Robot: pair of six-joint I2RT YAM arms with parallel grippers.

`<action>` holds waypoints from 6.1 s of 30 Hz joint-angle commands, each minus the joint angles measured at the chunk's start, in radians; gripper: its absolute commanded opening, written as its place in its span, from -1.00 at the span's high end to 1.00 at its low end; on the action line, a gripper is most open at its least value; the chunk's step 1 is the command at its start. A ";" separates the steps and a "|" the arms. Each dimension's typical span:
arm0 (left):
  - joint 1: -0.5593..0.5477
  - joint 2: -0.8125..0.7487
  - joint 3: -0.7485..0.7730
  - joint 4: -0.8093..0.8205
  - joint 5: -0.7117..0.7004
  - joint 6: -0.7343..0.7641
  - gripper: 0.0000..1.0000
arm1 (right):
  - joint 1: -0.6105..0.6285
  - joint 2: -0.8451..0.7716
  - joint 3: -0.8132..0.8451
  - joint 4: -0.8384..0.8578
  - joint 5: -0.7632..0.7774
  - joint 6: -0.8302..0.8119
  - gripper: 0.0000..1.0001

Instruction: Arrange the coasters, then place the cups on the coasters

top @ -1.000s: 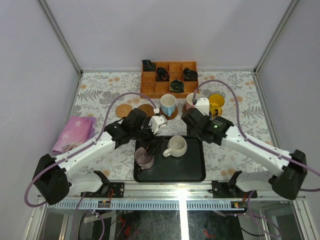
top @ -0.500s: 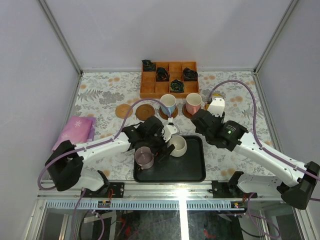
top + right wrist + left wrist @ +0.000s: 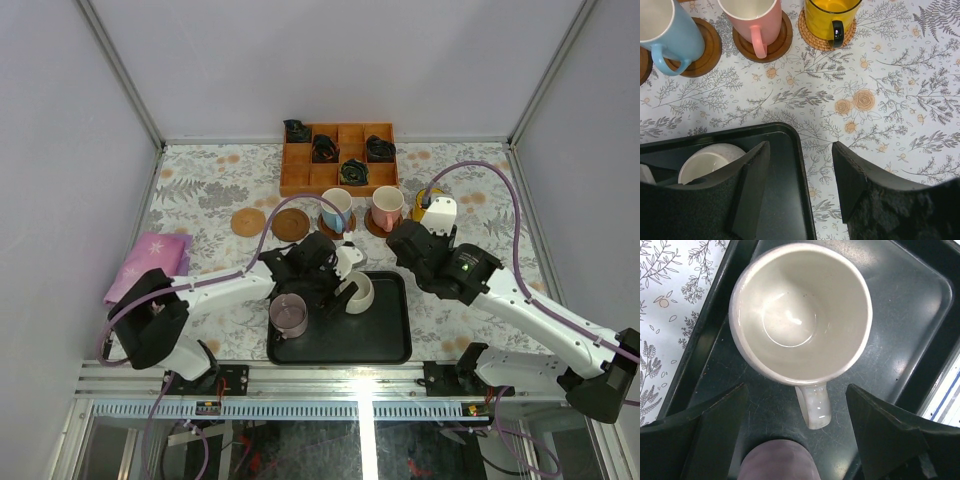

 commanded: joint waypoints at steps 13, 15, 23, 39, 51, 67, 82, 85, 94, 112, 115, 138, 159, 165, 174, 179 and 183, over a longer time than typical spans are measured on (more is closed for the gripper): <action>-0.019 0.061 0.034 0.070 -0.067 -0.035 -0.41 | -0.007 0.002 -0.007 0.011 0.048 0.000 -0.24; -0.020 0.061 0.031 0.069 -0.071 -0.032 -0.41 | -0.006 0.006 -0.006 0.010 0.047 -0.001 -0.24; -0.023 0.060 0.012 0.068 -0.068 -0.030 -0.30 | -0.007 0.025 -0.010 0.017 0.035 0.002 -0.25; -0.026 0.021 -0.020 0.068 -0.040 -0.033 1.00 | -0.007 0.067 0.011 0.020 0.022 -0.016 -0.25; -0.027 -0.164 0.046 0.055 -0.151 -0.087 1.00 | -0.006 0.041 -0.002 0.045 0.058 -0.018 -0.22; 0.074 -0.232 0.269 -0.048 -0.727 -0.330 1.00 | -0.061 0.050 0.072 0.205 0.089 -0.260 -0.17; 0.383 0.053 0.441 -0.142 -0.622 -0.487 1.00 | -0.456 0.175 0.161 0.368 -0.277 -0.459 -0.17; 0.396 0.129 0.509 -0.203 -0.615 -0.475 1.00 | -0.472 0.187 0.156 0.384 -0.305 -0.456 -0.17; 0.429 0.239 0.529 -0.201 -0.572 -0.488 1.00 | -0.475 0.223 0.161 0.373 -0.348 -0.469 -0.17; 0.437 0.240 0.397 -0.100 -0.533 -0.525 1.00 | -0.475 0.261 0.172 0.370 -0.381 -0.475 -0.16; 0.437 0.236 0.378 -0.093 -0.527 -0.533 1.00 | -0.475 0.268 0.173 0.370 -0.386 -0.477 -0.16; 0.437 0.249 0.330 -0.037 -0.501 -0.534 1.00 | -0.475 0.282 0.172 0.377 -0.416 -0.471 -0.16; 0.436 0.194 0.307 -0.074 -0.510 -0.539 0.15 | -0.475 0.290 0.168 0.387 -0.444 -0.472 -0.16; 0.432 0.170 0.282 -0.085 -0.512 -0.547 0.15 | -0.474 0.288 0.165 0.390 -0.451 -0.471 -0.16; 0.400 0.070 0.235 -0.125 -0.538 -0.547 -0.22 | -0.474 0.275 0.153 0.391 -0.455 -0.470 -0.17; 0.396 0.034 0.209 -0.139 -0.551 -0.549 -0.33 | -0.475 0.271 0.141 0.397 -0.478 -0.460 -0.17; 0.394 0.033 0.191 -0.134 -0.552 -0.551 -0.39 | -0.475 0.262 0.131 0.407 -0.495 -0.452 -0.17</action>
